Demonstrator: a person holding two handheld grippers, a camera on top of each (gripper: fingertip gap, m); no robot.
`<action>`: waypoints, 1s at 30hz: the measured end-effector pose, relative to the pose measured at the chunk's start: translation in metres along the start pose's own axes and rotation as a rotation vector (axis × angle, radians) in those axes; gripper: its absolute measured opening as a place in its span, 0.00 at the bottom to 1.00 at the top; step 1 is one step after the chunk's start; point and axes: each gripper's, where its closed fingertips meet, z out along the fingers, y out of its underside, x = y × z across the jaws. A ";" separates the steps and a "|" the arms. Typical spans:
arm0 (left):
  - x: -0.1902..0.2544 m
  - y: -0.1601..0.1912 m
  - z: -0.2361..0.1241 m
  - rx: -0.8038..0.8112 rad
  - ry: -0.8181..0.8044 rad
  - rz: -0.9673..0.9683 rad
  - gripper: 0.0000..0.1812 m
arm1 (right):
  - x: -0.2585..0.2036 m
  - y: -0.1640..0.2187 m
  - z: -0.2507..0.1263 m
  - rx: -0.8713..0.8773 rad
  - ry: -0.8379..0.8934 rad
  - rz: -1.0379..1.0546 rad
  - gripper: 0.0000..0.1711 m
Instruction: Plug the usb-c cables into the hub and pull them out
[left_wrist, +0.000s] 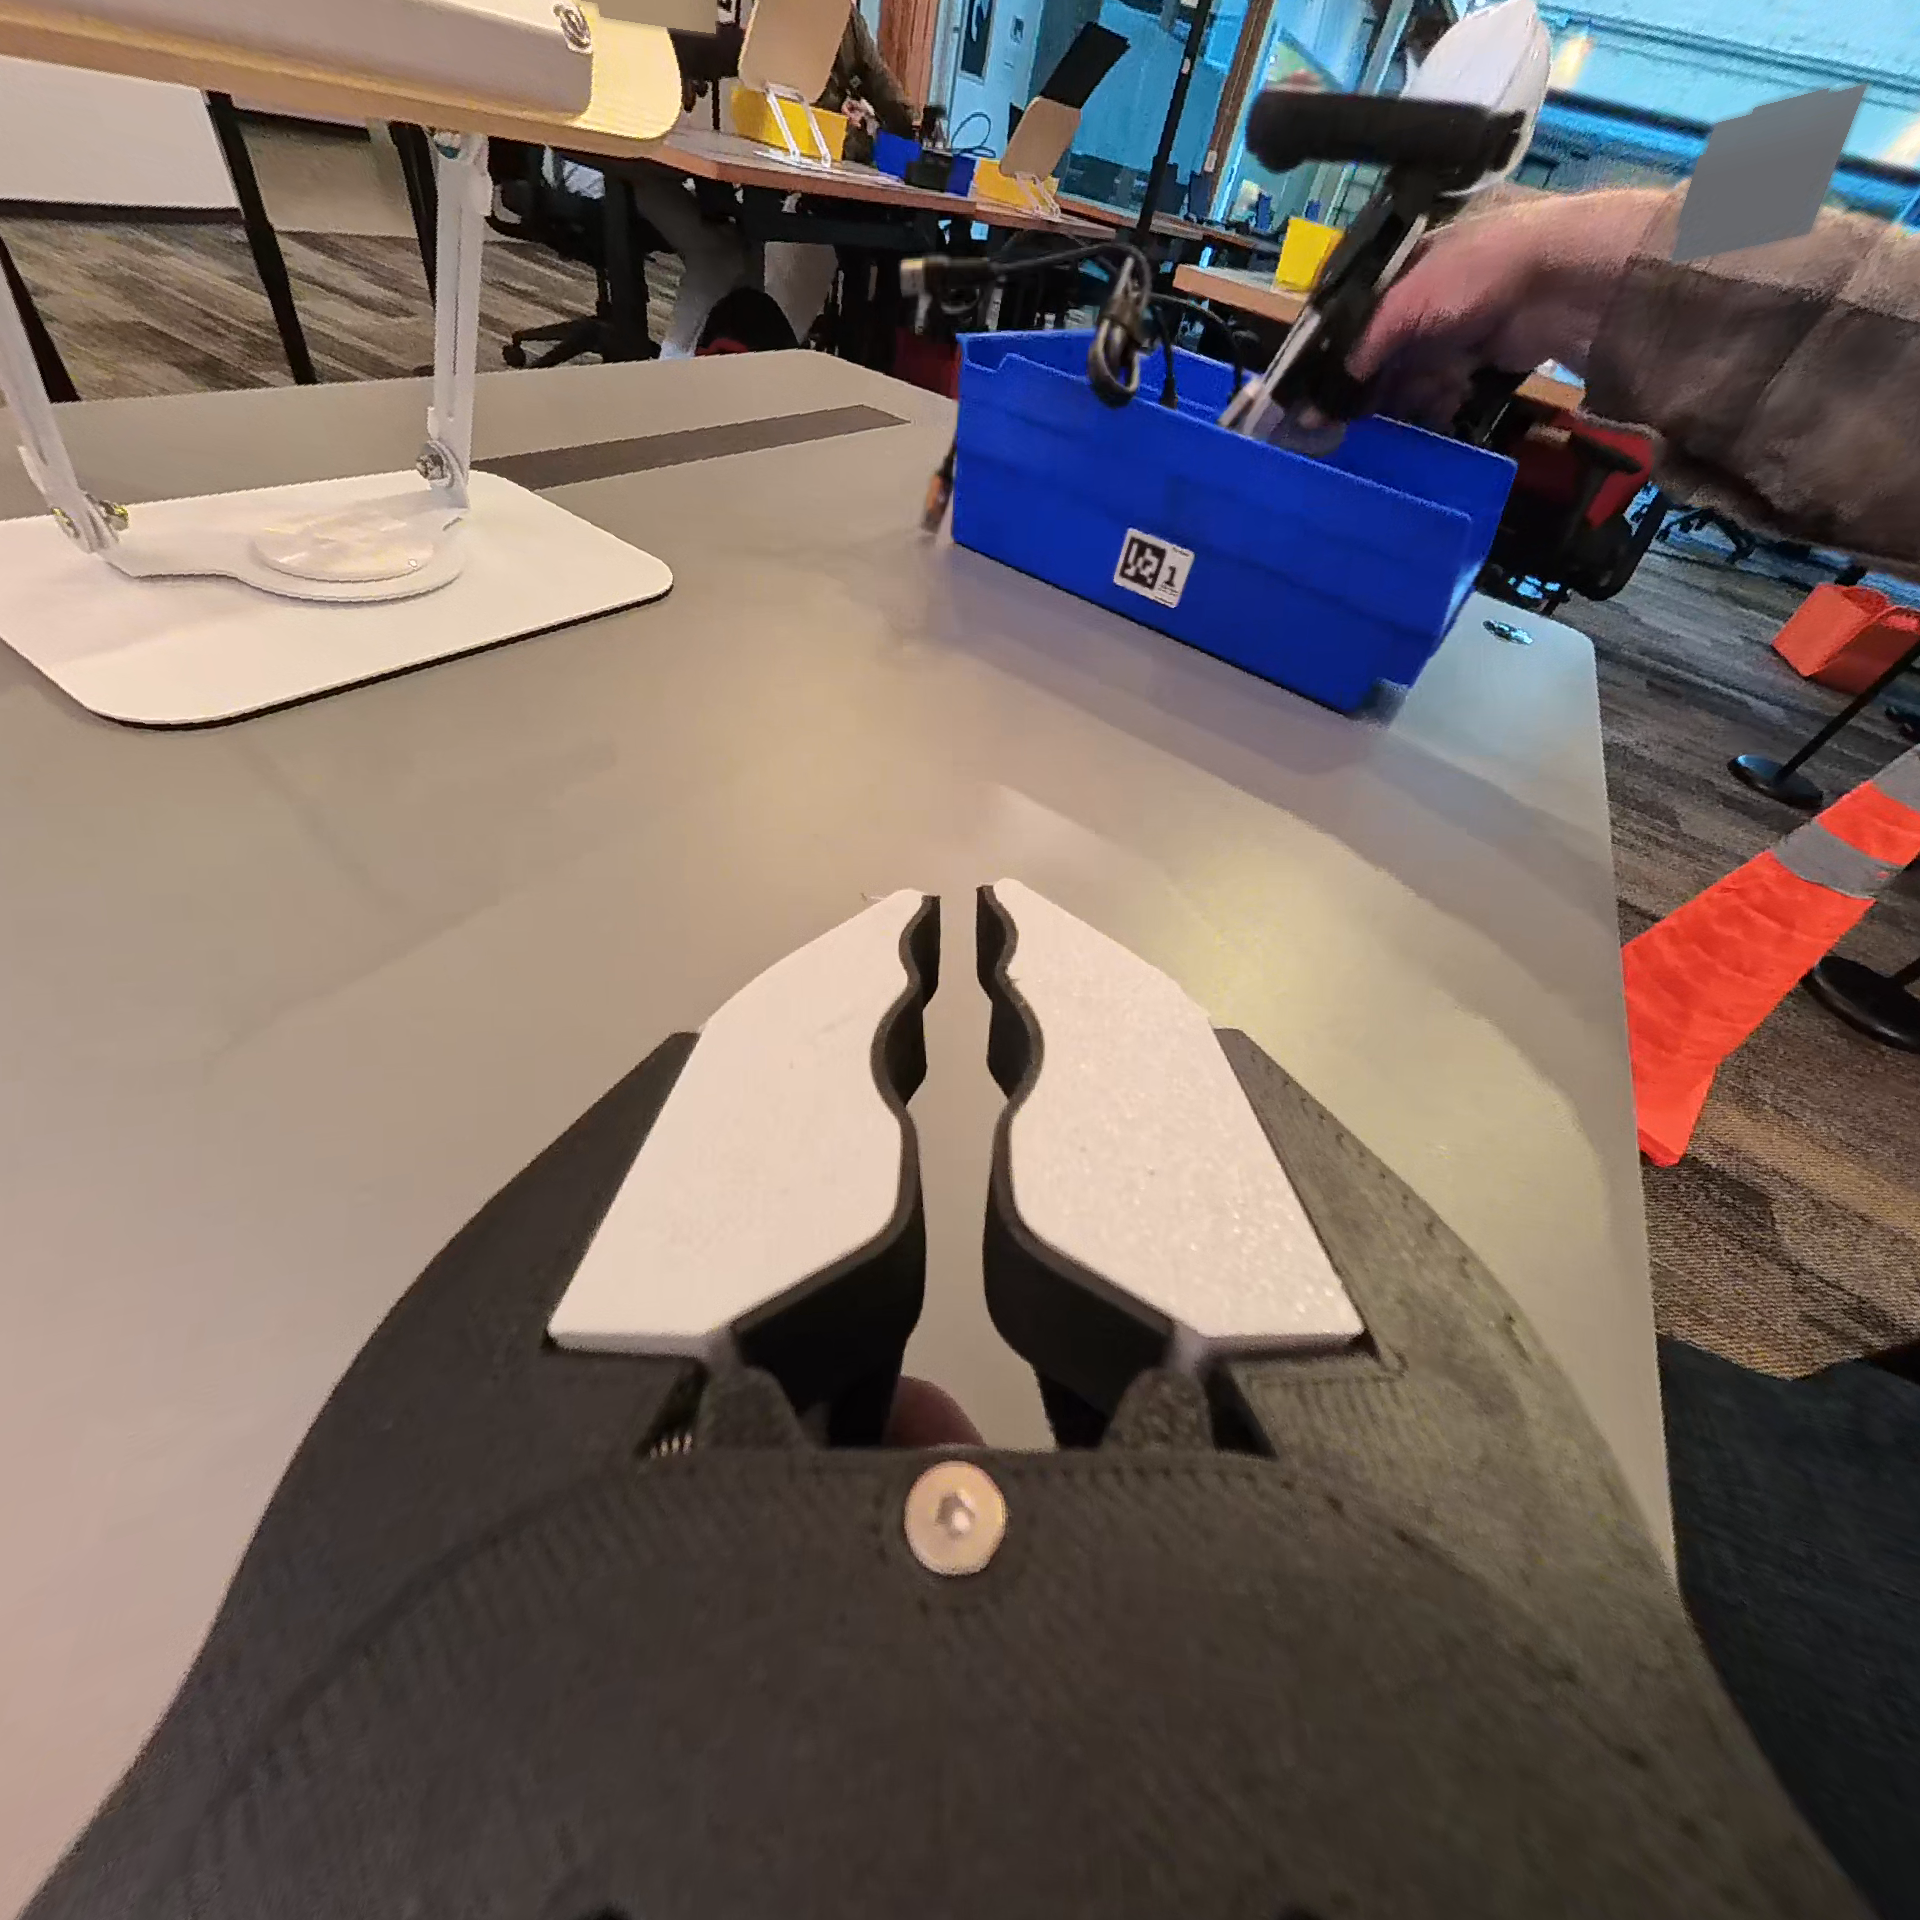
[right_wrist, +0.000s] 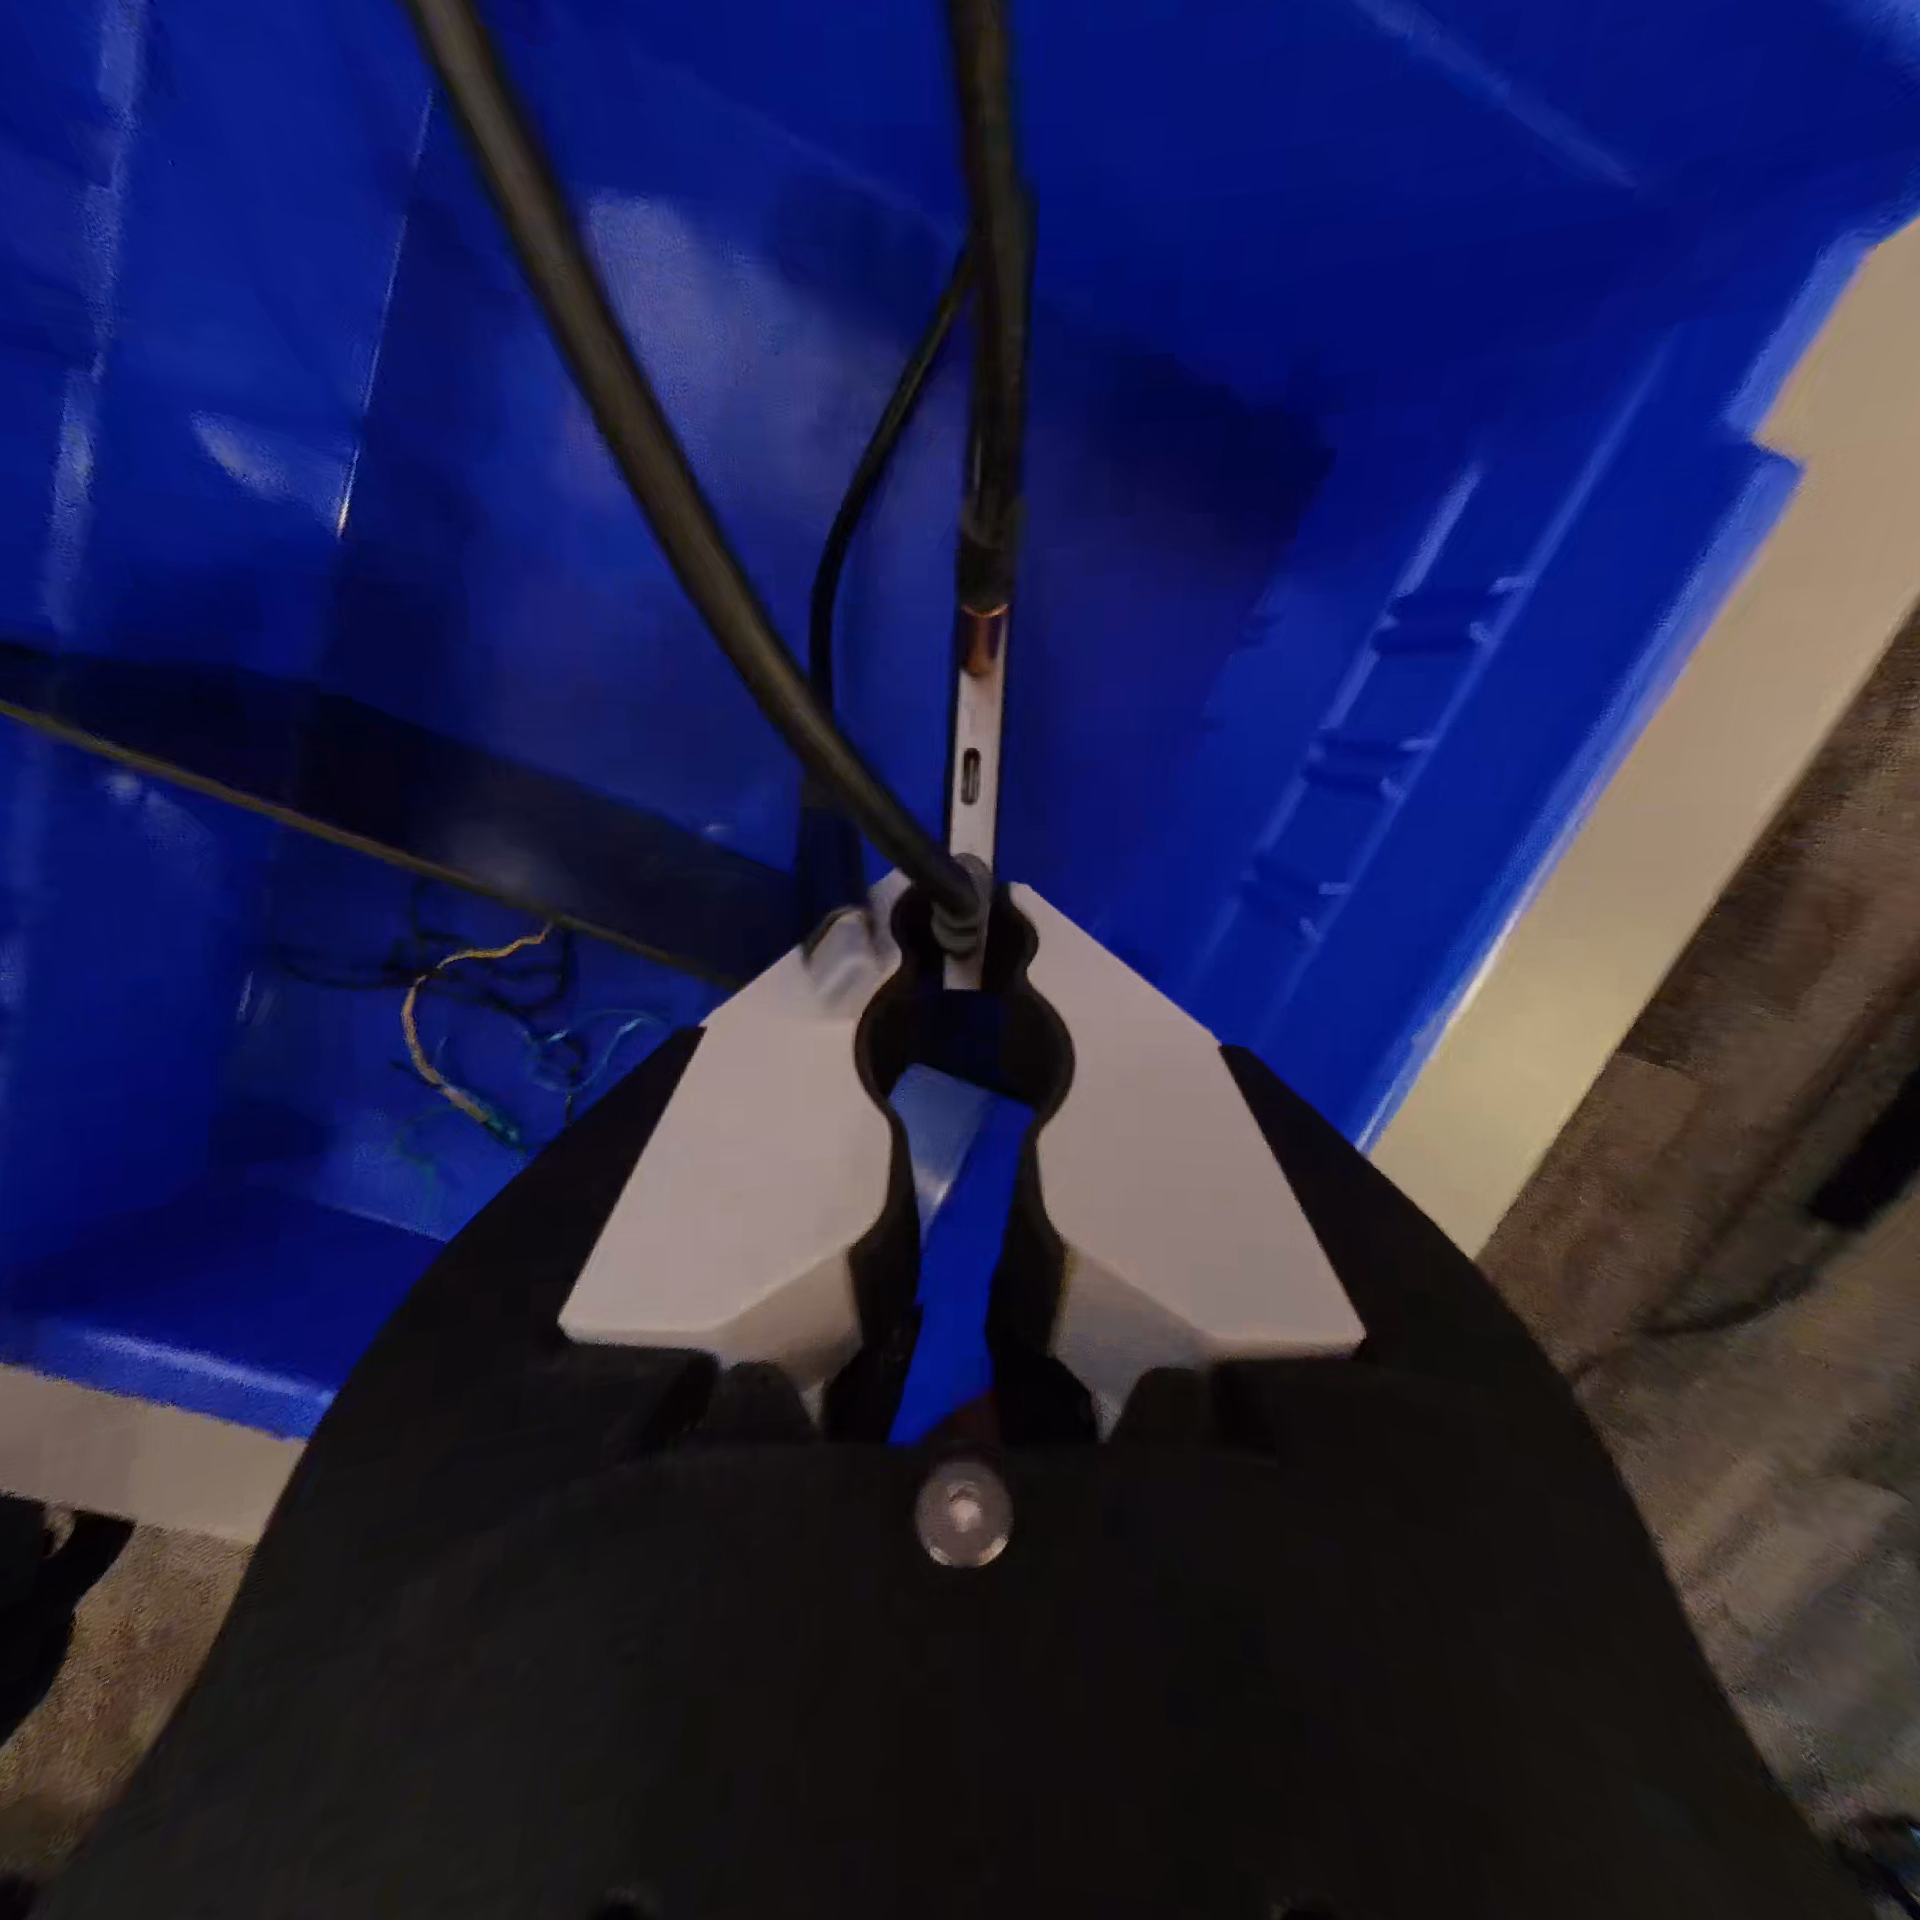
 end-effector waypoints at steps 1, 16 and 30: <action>0.000 0.000 0.000 -0.003 0.002 -0.003 0.03 | 0.003 0.001 0.000 -0.032 0.031 -0.019 0.04; 0.000 0.002 0.004 -0.020 0.021 -0.017 0.04 | 0.002 -0.009 -0.038 -0.134 0.243 -0.335 0.26; 0.002 0.000 0.003 -0.003 0.018 -0.016 0.04 | -0.110 -0.036 -0.059 0.112 0.332 -1.067 0.19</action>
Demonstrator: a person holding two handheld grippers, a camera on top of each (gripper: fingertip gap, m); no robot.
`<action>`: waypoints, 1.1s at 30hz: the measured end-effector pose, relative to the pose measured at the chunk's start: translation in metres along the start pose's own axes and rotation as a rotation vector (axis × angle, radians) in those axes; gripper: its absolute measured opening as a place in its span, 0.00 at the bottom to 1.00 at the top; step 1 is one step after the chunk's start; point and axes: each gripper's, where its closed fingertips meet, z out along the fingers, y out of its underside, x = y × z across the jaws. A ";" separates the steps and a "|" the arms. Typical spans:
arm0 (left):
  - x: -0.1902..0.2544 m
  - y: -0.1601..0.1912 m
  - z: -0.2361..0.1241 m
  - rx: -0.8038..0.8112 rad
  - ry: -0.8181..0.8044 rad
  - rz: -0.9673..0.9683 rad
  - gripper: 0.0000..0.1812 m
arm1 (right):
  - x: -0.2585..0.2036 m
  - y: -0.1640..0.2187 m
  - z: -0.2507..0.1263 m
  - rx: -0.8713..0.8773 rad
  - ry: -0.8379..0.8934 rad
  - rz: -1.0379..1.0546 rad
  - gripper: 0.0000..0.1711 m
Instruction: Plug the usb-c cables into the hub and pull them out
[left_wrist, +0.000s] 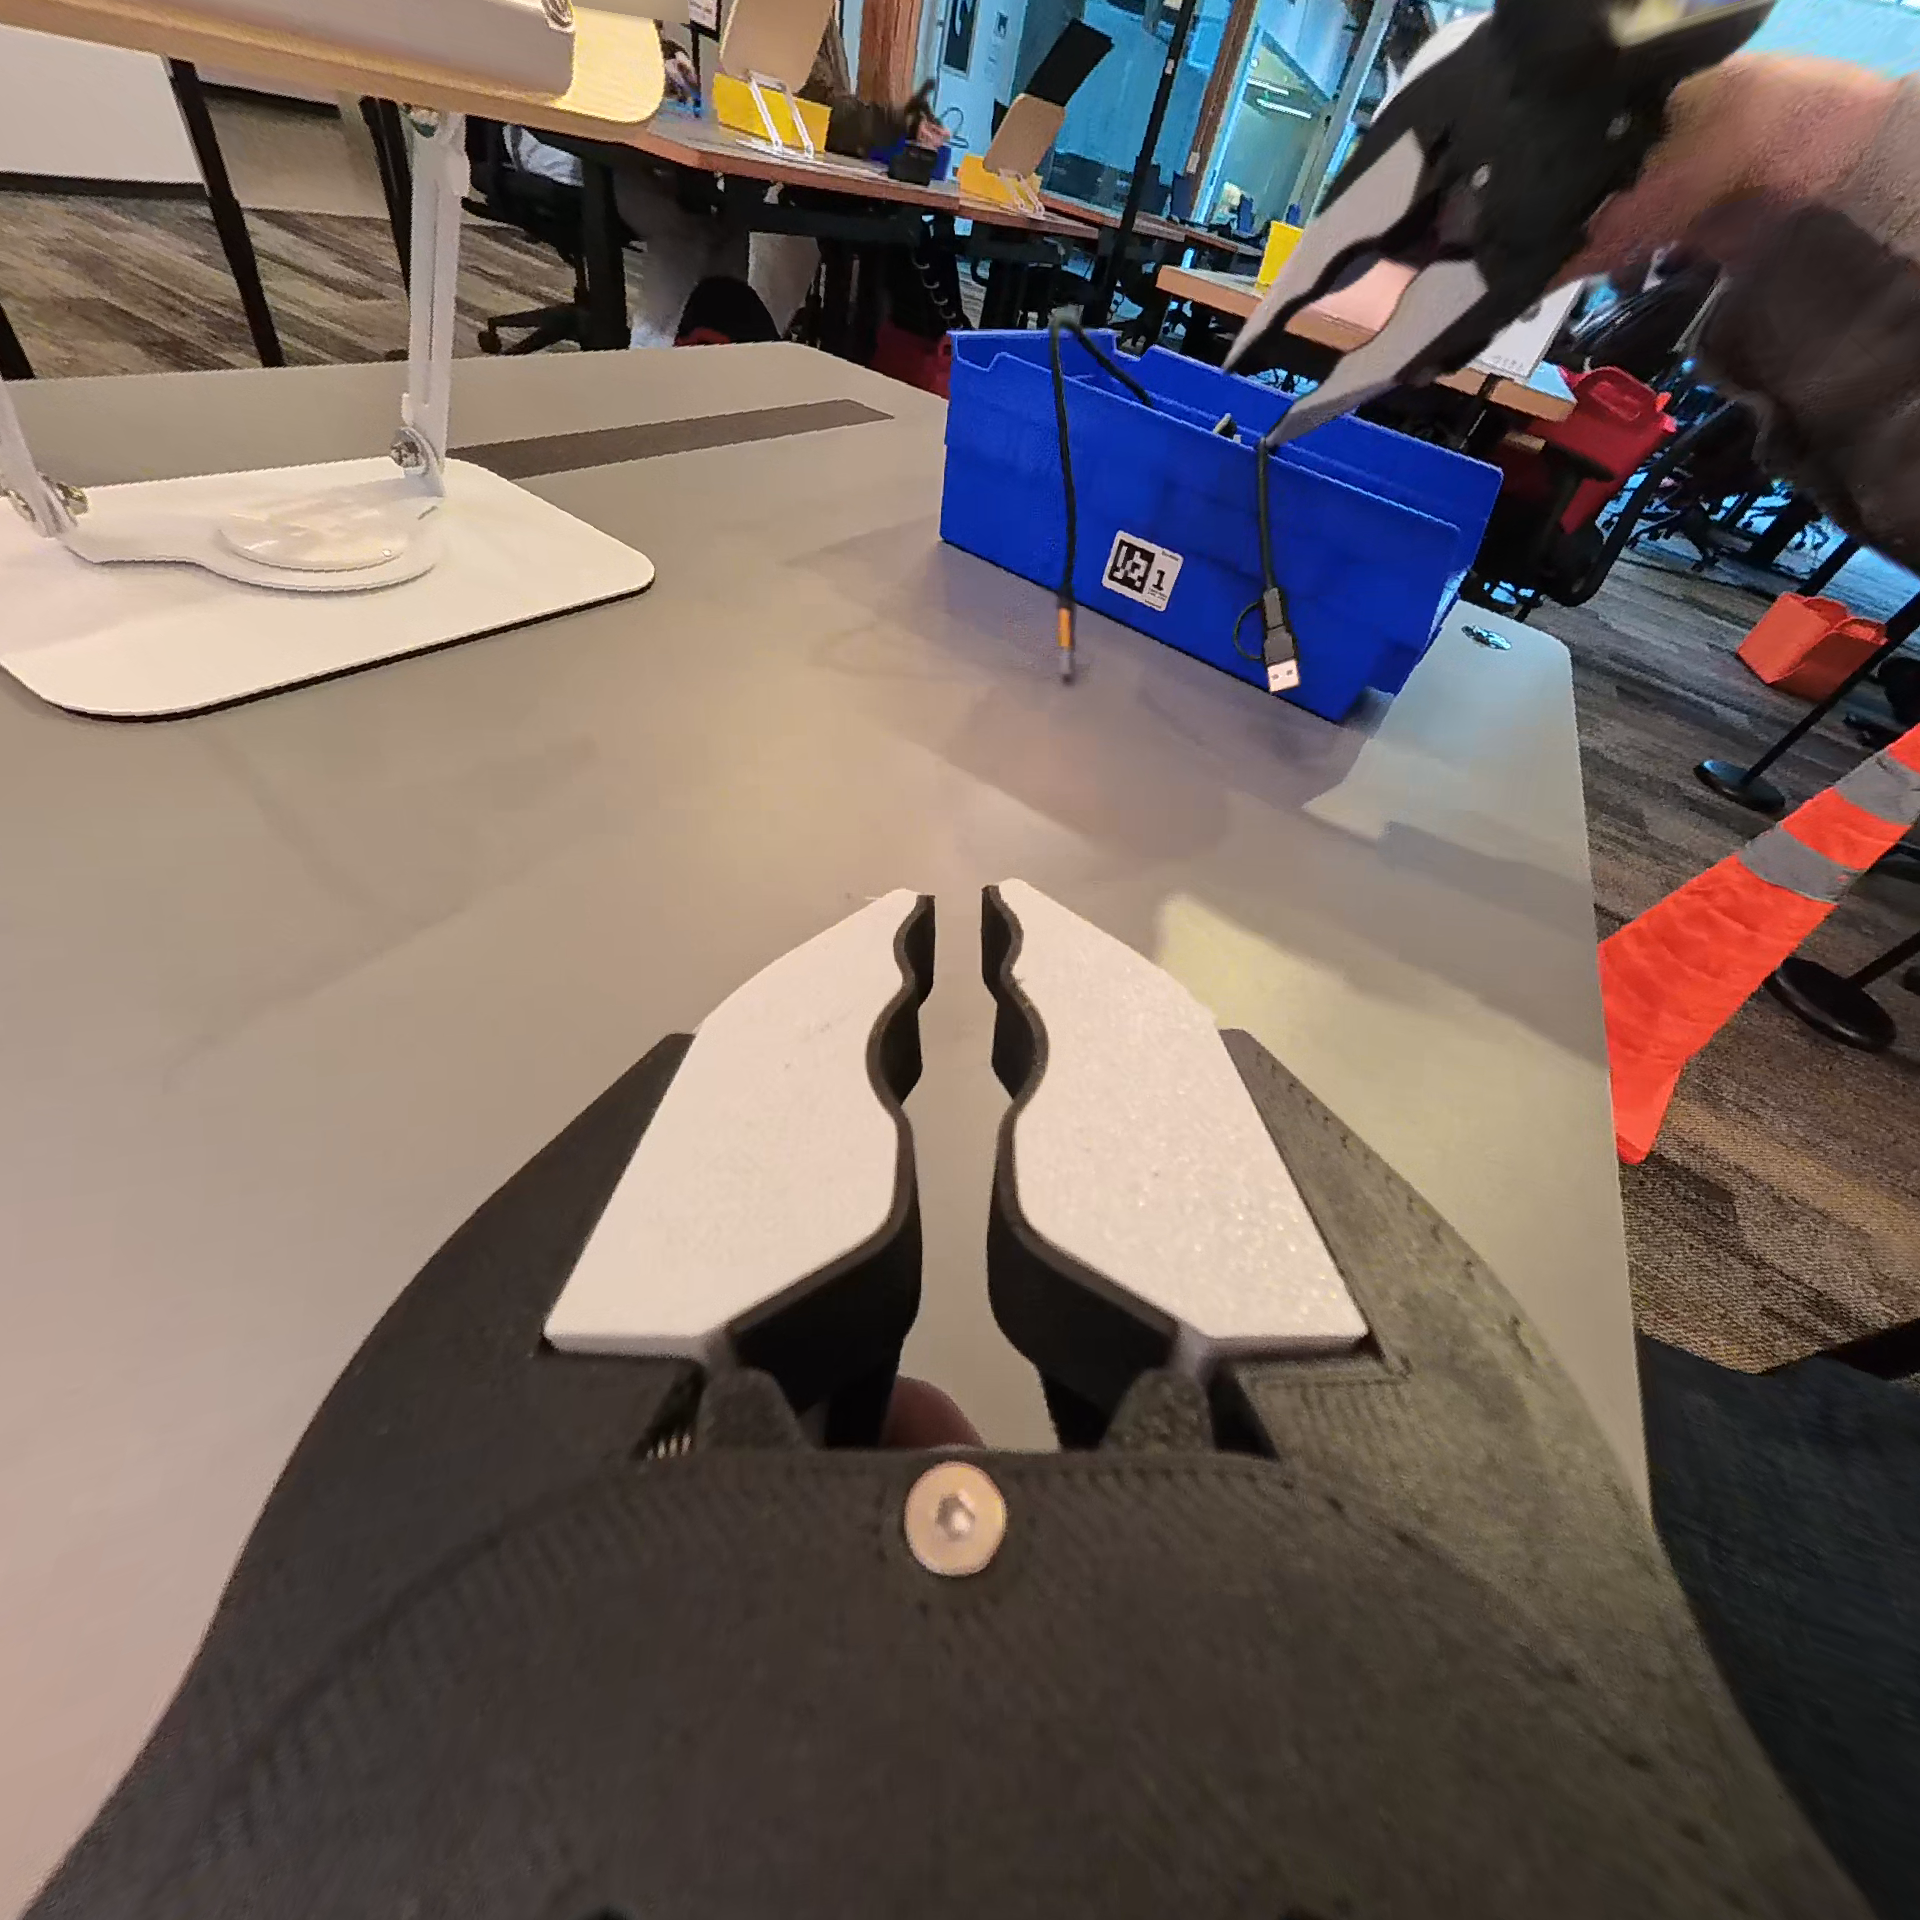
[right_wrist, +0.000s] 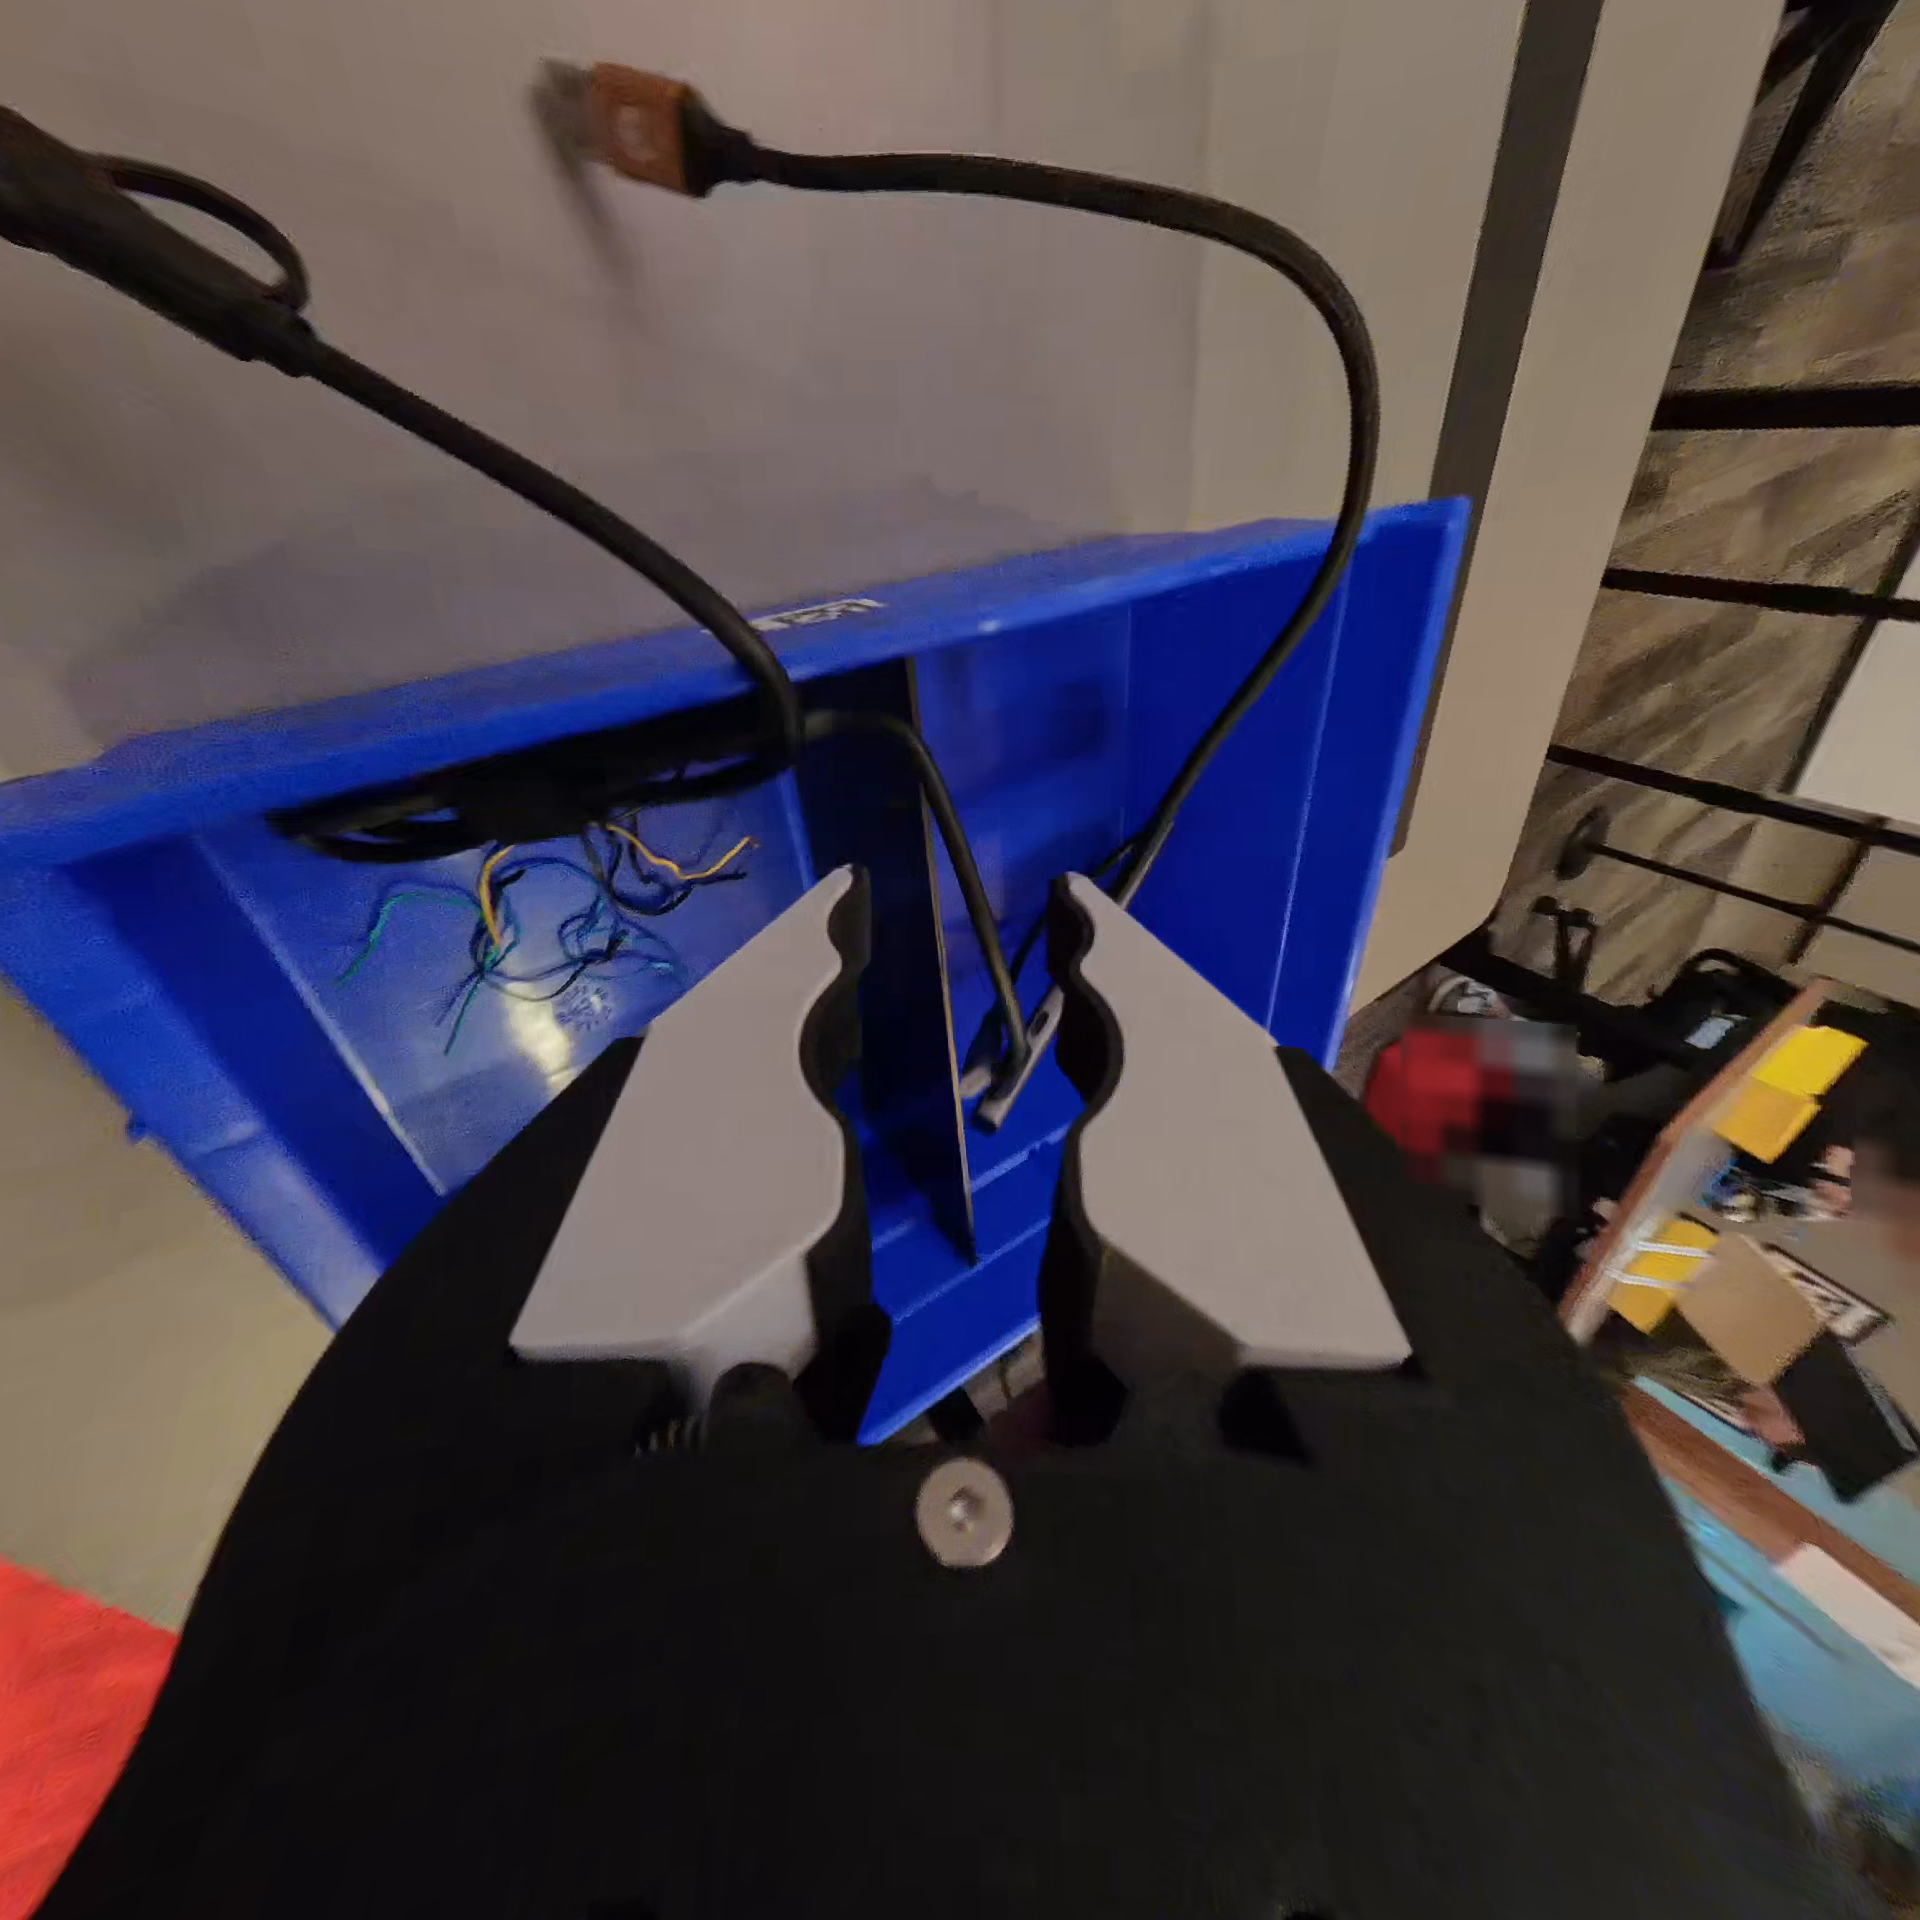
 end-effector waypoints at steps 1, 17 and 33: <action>0.001 0.000 0.000 0.000 0.000 0.003 0.04 | -0.003 0.000 0.009 -0.025 -0.001 -0.024 0.17; -0.006 -0.003 -0.007 0.039 0.005 -0.071 0.04 | 0.061 0.005 -0.025 0.580 -0.094 0.768 0.01; -0.007 -0.002 -0.006 0.029 0.003 -0.078 0.04 | 0.090 0.092 0.043 0.288 0.128 1.391 0.00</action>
